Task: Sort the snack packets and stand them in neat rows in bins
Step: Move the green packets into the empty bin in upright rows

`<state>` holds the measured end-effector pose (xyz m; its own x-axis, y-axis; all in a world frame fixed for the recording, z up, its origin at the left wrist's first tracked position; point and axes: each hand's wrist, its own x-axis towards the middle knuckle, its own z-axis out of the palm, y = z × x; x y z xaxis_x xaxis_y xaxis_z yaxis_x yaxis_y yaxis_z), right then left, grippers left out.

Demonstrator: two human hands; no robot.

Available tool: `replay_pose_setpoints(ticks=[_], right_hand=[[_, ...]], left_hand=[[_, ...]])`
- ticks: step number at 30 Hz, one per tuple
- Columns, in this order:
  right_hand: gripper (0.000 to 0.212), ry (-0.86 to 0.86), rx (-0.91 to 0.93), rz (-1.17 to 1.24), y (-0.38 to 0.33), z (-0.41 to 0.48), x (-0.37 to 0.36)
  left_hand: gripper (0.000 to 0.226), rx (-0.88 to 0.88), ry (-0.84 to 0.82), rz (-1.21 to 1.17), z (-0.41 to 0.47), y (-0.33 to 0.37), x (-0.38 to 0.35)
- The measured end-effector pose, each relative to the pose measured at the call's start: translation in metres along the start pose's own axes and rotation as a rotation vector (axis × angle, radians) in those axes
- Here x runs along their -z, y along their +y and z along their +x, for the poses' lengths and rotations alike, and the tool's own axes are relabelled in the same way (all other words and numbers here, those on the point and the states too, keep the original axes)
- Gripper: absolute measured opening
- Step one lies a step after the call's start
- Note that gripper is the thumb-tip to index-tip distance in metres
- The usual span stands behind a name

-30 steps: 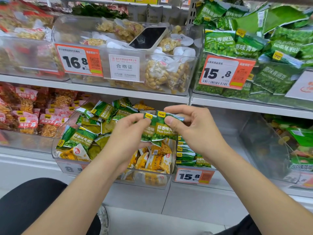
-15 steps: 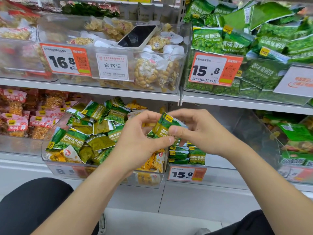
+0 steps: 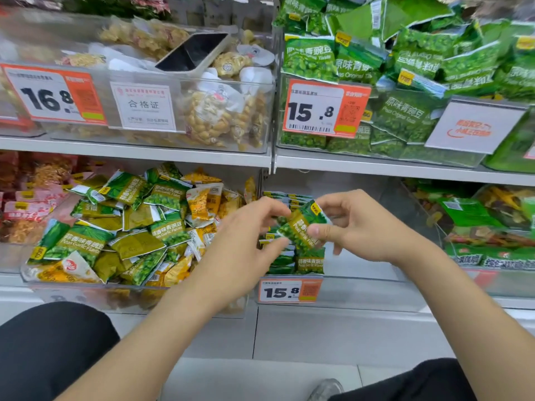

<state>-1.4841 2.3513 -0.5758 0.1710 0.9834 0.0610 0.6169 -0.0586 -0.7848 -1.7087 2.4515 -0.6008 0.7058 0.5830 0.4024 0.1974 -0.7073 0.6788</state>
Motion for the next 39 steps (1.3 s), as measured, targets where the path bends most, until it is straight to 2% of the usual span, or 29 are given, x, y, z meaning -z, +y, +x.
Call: replay_pose_setpoints(ticks=[2,3,5,8,10,14,21,30,36,39], right_hand=[[0.011,0.129,0.001,-0.415,0.018,0.003,0.009],[0.014,0.131,-0.028,-0.582,0.027,0.005,0.012],[0.028,0.010,-0.133,-0.713,0.039,0.006,0.011],[0.048,-0.212,-0.217,-0.709,0.052,0.008,-0.003],[0.054,-0.253,-0.215,-0.701,0.055,0.012,-0.012],[0.065,-0.234,-0.243,-0.699,0.053,0.021,-0.020],[0.058,-0.214,-0.363,-0.632,0.046,0.020,-0.017],[0.072,-0.264,-0.448,-0.651,0.038,0.024,-0.028],[0.060,-0.157,-0.437,-0.630,0.019,0.030,-0.042],[0.060,-0.143,-0.450,-0.637,0.016,0.030,-0.045]], left_hand=[[0.027,-0.135,-0.007,0.235,-0.002,-0.005,-0.010],[0.024,-0.148,-0.023,0.315,-0.004,-0.009,-0.015],[0.024,-0.105,-0.078,0.416,-0.006,-0.015,-0.022],[0.026,-0.064,-0.166,0.506,-0.006,-0.018,-0.030],[0.028,-0.053,-0.170,0.500,-0.006,-0.016,-0.031],[0.028,-0.048,-0.182,0.531,-0.006,-0.014,-0.031],[0.027,-0.049,-0.214,0.581,-0.007,-0.014,-0.030],[0.026,-0.083,-0.197,0.597,-0.007,-0.018,-0.031],[0.037,-0.097,-0.208,0.594,-0.008,-0.017,-0.031],[0.041,-0.118,-0.212,0.566,-0.008,-0.021,-0.030]])
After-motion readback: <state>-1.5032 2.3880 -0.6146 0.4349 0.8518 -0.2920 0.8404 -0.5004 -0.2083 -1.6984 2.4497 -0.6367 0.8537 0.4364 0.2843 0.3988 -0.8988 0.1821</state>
